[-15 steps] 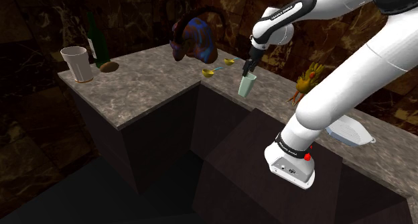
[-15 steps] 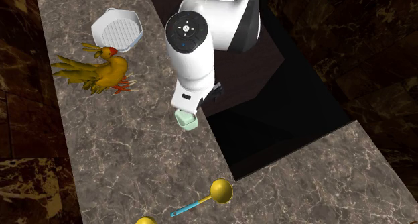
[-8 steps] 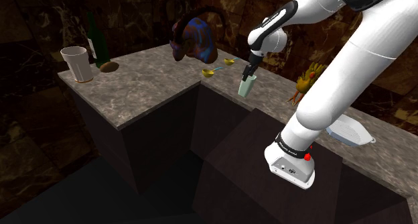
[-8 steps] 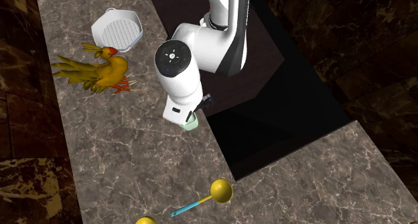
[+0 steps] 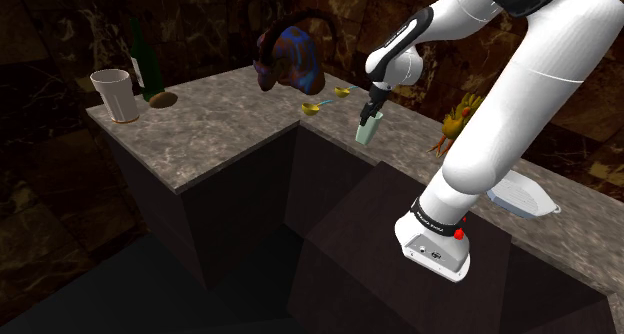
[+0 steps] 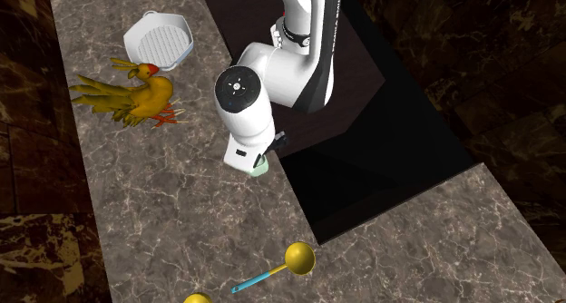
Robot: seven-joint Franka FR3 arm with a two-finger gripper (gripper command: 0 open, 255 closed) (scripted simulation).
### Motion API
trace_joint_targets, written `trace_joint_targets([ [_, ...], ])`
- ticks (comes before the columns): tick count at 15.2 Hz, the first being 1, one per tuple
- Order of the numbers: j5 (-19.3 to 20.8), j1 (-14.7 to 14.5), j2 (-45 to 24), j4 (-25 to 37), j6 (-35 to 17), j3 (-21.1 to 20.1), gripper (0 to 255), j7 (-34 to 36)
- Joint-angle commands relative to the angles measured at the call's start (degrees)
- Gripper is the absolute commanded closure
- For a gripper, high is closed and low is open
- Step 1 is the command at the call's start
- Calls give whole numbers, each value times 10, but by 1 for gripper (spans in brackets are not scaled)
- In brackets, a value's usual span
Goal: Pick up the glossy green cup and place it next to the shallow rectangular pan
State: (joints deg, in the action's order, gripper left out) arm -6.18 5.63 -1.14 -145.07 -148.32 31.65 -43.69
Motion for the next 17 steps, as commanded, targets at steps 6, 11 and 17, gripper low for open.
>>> trace_joint_targets([
  [6, 0, 0, 0, 0, 0, 0, 255, 0],
  [11, 0, 0, 0, 0, 0, 0, 255, 0],
  [17, 35, 2, 33, 5, 32, 2, 255, 27],
])
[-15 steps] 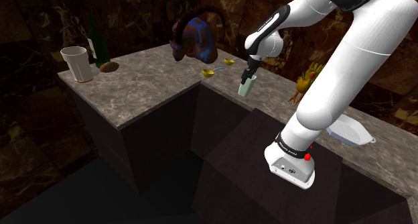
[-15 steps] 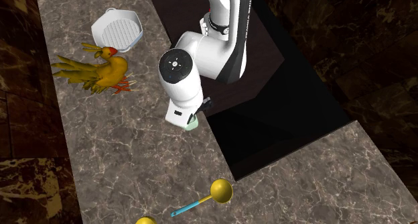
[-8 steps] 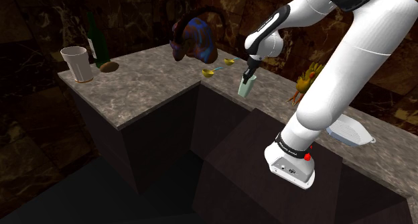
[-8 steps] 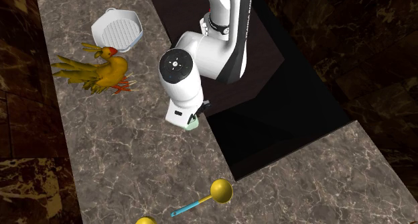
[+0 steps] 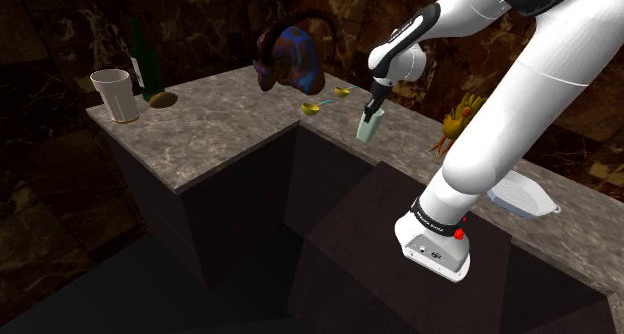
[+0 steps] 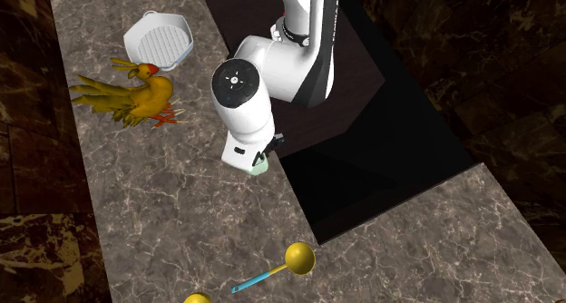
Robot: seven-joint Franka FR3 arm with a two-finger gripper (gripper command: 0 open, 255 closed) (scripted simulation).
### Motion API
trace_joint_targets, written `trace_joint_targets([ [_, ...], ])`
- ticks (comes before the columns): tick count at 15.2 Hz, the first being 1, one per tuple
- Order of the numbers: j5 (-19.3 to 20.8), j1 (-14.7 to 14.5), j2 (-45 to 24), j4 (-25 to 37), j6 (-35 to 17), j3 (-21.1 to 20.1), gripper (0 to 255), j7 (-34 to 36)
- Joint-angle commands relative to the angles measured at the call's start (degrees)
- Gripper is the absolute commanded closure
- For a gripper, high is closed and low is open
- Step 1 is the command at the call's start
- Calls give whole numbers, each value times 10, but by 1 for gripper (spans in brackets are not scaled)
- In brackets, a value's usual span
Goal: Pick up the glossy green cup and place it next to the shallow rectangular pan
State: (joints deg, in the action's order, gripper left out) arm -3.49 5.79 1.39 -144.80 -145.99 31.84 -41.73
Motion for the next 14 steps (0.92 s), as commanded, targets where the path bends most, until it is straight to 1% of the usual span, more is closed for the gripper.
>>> trace_joint_targets([
  [1, 16, 1, 16, 4, 17, 0, 255, 13],
  [7, 52, 7, 60, 17, 68, -5, 255, 41],
  [14, 79, 14, 103, 39, 128, -15, 255, 63],
])
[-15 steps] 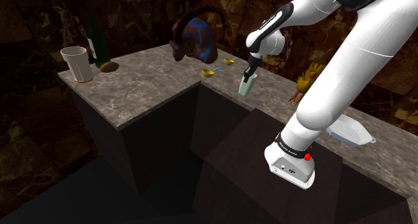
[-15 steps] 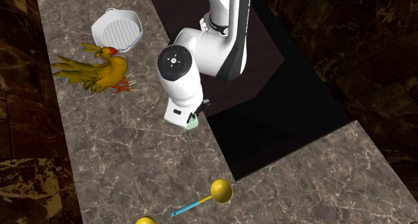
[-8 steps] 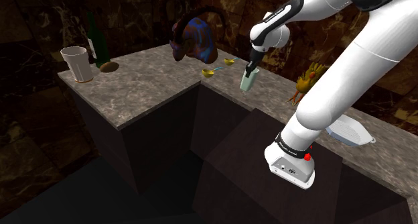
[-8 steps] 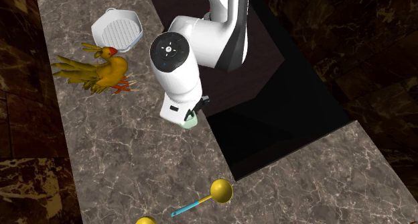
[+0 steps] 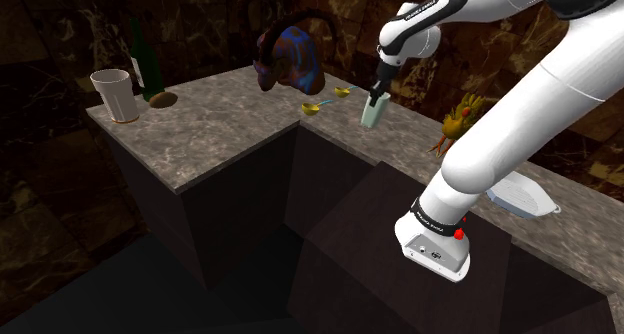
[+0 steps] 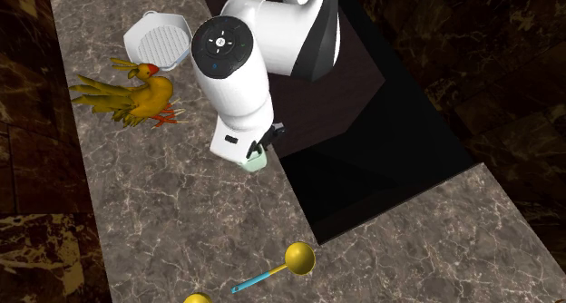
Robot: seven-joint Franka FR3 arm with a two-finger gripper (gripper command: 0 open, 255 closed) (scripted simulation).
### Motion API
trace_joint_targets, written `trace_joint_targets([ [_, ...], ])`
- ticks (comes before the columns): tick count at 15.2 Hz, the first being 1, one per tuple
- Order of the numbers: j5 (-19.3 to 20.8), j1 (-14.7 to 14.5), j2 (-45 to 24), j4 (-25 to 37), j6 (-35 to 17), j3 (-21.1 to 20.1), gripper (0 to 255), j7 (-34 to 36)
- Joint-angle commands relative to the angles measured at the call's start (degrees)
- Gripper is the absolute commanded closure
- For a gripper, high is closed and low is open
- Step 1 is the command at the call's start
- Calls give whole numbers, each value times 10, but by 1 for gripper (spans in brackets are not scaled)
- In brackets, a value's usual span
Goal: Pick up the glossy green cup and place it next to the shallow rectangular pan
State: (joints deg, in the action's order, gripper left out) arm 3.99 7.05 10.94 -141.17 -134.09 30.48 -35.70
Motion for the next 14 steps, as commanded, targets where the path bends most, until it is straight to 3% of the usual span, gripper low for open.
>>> trace_joint_targets([
  [1, 7, 2, 12, 7, 18, -3, 255, 5],
  [14, 27, 8, 67, 65, 127, -22, 255, 27],
])
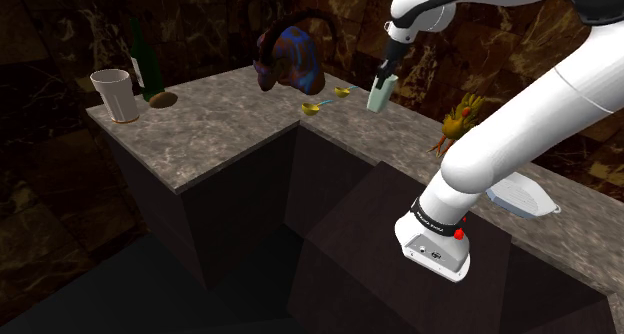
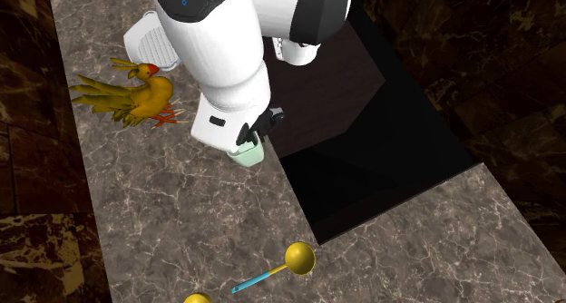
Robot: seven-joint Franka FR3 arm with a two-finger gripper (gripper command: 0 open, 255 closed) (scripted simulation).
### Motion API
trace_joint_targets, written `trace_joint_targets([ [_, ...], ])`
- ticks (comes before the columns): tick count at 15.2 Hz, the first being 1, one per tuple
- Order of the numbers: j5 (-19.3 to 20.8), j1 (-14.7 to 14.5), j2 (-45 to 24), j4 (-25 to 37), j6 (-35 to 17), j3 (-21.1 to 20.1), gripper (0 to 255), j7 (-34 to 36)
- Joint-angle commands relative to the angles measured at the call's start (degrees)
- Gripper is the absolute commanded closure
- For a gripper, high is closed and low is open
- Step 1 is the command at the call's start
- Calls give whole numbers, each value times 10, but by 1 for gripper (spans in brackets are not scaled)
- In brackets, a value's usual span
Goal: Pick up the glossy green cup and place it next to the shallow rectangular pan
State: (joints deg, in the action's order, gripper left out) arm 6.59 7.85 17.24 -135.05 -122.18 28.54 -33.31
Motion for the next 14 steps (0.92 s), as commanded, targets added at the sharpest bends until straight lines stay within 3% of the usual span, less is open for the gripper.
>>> trace_joint_targets([
  [1, 2, 0, 7, 9, 16, -4, 255, 4],
  [10, 5, 0, 27, 60, 86, -15, 255, 10],
  [14, 42, 32, 109, -2, 101, -11, 255, 1],
])
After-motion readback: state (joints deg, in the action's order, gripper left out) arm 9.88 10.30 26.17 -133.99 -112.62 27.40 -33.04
